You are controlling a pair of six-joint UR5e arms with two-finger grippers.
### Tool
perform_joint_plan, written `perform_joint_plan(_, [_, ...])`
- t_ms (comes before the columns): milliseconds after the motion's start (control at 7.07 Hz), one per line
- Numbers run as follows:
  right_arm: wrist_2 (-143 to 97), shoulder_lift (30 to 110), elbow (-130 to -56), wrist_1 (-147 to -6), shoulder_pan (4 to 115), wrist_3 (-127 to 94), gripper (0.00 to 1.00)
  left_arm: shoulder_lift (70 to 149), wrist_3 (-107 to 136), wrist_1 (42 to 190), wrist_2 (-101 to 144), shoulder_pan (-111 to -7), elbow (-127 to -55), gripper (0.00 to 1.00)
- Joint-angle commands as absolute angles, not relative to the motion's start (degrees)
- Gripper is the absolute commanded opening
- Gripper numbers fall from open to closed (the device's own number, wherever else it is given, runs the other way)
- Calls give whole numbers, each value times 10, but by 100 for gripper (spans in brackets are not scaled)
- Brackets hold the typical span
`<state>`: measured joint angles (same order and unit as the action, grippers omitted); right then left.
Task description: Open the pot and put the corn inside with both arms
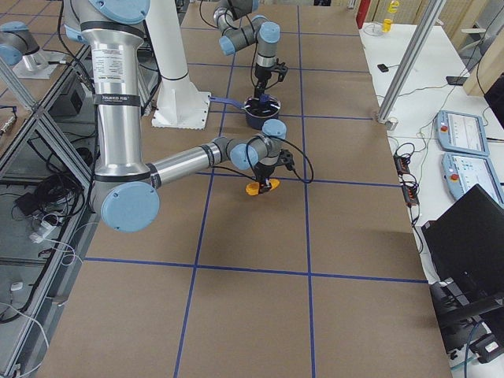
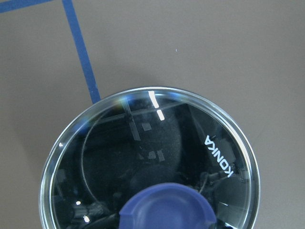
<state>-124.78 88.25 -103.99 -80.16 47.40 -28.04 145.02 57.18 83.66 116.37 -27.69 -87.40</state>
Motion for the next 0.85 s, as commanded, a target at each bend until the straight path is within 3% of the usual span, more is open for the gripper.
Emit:
perform_joint_plan(0, [-1247,882,-1040,-802,474,-280,28,1451,574,836,1164,-277,-878,63])
perform_joint_plan(707, [-1252,846,-1042,-816,474,-281,28,1449,569,834,1168,-302,-910,63])
